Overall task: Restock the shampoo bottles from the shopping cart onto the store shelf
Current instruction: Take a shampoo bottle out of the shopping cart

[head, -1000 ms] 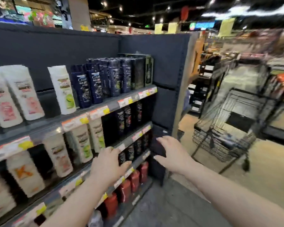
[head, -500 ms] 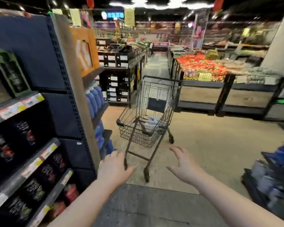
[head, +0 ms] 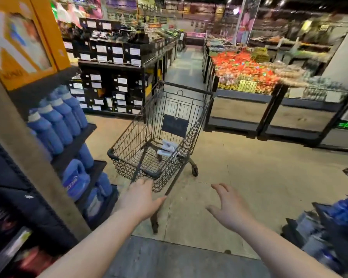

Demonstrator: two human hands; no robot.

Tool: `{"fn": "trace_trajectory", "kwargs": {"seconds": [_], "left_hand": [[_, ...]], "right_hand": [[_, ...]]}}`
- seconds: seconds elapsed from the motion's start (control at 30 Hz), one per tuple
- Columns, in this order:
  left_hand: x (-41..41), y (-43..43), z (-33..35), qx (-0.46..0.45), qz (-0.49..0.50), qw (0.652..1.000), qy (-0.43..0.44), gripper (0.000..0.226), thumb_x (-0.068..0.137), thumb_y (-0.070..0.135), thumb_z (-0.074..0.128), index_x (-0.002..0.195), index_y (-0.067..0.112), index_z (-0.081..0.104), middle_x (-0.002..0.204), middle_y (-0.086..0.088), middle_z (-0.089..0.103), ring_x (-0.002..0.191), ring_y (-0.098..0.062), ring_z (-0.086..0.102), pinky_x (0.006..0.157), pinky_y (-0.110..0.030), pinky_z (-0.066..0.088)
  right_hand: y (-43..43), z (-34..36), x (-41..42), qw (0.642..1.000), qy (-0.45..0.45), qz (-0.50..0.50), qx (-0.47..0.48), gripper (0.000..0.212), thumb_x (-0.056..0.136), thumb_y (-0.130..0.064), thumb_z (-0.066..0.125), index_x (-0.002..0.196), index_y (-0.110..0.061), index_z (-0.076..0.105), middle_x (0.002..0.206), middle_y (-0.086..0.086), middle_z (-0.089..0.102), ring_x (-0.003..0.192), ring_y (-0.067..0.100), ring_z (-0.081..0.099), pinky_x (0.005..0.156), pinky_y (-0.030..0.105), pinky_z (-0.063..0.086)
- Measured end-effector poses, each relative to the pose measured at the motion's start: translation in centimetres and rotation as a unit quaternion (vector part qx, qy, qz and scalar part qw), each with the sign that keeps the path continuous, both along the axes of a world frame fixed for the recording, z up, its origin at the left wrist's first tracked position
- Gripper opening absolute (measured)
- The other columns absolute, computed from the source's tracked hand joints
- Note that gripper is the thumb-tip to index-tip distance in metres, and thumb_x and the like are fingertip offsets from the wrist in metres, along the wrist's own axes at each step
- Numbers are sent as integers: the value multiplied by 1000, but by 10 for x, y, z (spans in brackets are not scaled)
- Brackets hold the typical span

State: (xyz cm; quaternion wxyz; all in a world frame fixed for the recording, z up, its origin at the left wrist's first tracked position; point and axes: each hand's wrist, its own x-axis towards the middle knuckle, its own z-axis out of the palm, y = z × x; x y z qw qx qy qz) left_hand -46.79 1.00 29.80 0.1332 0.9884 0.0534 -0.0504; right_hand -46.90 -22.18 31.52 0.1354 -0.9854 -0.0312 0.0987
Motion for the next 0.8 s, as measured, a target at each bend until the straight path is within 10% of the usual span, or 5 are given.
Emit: {"fn": "trace_trajectory", "kwargs": {"seconds": [0.8], "left_hand": [[447,57,-47,-36,55,996,62,79,83,59,53,146,19,24,151,-6,28,137,-24,31,113,-43,30]], "right_hand": [[78,-50,475,993,70,83,-45,65,85,-45,56,143,-28,31,146,-2,37,132,20,37,107,41,37]]}}
